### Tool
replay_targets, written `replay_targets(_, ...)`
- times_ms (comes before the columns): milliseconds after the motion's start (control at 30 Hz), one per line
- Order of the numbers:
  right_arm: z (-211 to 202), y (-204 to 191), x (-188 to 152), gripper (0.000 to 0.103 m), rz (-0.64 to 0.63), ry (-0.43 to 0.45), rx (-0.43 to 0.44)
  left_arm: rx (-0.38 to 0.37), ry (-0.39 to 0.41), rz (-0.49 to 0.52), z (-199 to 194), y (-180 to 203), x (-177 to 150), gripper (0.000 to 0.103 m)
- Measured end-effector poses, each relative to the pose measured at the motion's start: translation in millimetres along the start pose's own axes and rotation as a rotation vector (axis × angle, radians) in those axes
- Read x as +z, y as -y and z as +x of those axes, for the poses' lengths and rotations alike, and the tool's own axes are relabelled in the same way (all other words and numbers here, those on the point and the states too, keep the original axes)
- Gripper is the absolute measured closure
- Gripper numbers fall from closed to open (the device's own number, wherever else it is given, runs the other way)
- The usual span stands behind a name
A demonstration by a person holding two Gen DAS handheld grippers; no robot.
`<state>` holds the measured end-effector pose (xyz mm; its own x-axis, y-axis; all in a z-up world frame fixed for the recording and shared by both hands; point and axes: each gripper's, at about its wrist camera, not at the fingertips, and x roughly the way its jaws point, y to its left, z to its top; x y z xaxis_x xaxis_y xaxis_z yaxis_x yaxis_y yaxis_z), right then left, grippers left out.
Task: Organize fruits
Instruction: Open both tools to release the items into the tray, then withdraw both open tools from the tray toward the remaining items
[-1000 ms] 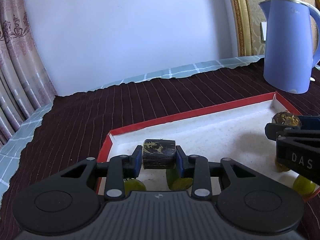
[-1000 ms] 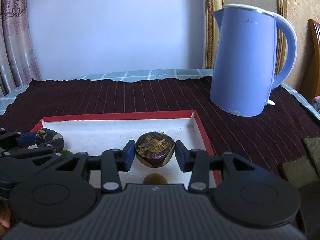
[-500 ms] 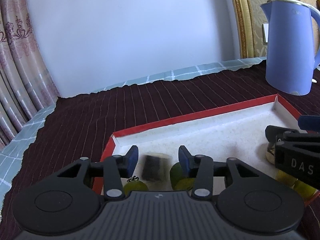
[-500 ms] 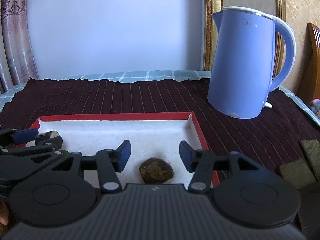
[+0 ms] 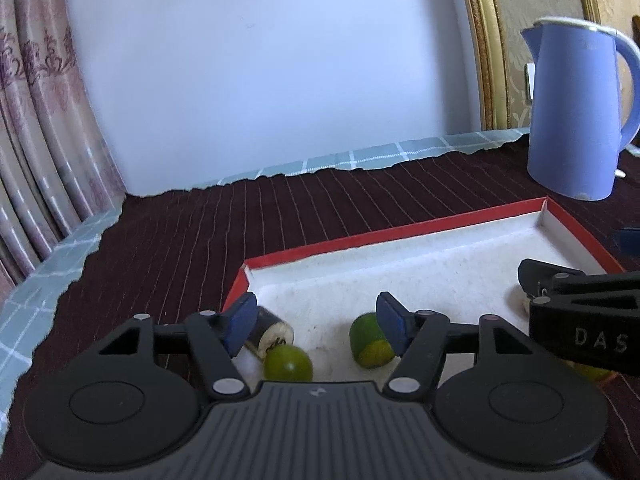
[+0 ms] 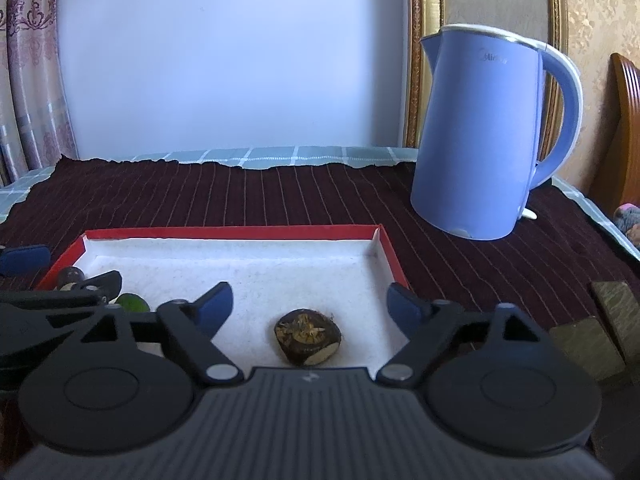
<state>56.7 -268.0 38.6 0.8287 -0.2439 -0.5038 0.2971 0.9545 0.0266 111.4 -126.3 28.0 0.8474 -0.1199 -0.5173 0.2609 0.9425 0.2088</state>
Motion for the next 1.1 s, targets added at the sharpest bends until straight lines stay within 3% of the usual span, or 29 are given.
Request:
replay_targets(200, -11, -2, -3, 0.0, -0.003, 0.017, 0.001, -0.033, 0.002, -0.051, -18, -16, -13, 0.038)
replay_targets(433, -21, -4, -12, 0.0, 0.006, 0.008, 0.015, -0.042, 0.007, -0.079, -36, -31, -29, 0.037)
replay_targets(567, -34, -3, -19, 0.0, 0.023, 0.008, 0.038, -0.038, 0.019, -0.11, -46, -43, -37, 0.018)
replay_targets(800, -66, -6, -41, 0.0, 0.036, 0.047, 0.012, -0.031, 0.091, -0.121, -72, -56, -53, 0.018)
replay_targets(967, -91, -5, -66, 0.0, 0.022, 0.098, 0.039, -0.103, 0.082, -0.111, -83, -54, -72, 0.018)
replay_targets(1100, -97, -1, -79, 0.0, 0.008, 0.11, -0.089, -0.197, 0.102, -0.051, -99, -39, -90, 0.018)
